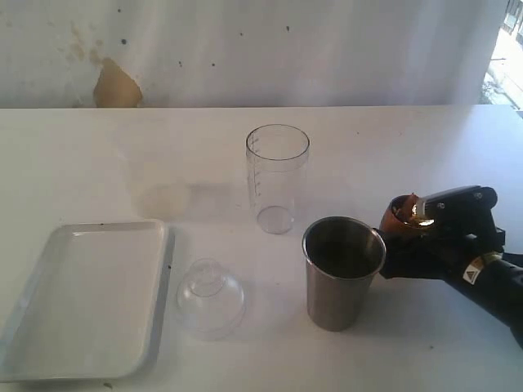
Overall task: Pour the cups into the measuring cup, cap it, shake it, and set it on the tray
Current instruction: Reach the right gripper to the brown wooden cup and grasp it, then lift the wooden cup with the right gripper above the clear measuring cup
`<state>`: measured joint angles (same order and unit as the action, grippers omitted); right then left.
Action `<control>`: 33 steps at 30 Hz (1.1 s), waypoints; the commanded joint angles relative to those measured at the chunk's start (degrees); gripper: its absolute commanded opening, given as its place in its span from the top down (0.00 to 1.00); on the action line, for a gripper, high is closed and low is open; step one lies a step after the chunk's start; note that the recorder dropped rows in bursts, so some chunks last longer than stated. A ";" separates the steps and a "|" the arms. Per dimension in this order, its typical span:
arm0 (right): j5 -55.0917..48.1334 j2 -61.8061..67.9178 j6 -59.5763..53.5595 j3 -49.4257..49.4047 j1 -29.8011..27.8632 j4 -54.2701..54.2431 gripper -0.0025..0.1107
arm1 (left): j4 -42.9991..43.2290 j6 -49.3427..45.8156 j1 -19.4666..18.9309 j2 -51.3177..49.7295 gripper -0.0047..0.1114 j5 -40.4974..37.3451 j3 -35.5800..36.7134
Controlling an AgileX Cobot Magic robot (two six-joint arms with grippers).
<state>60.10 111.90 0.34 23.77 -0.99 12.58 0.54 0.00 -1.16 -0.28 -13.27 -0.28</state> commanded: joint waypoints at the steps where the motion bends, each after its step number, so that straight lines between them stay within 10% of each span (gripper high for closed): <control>1: 0.47 1.60 -0.34 1.45 -0.12 0.19 0.18 | 0.08 0.00 0.23 0.28 0.96 -0.10 0.28; 33: -1.70 3.73 -0.34 5.03 -0.12 0.19 0.18 | 0.08 0.00 0.23 0.28 0.96 -0.10 0.28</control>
<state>58.40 115.51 0.34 28.13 -0.99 12.72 0.54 0.00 -1.16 -0.28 -13.27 -0.28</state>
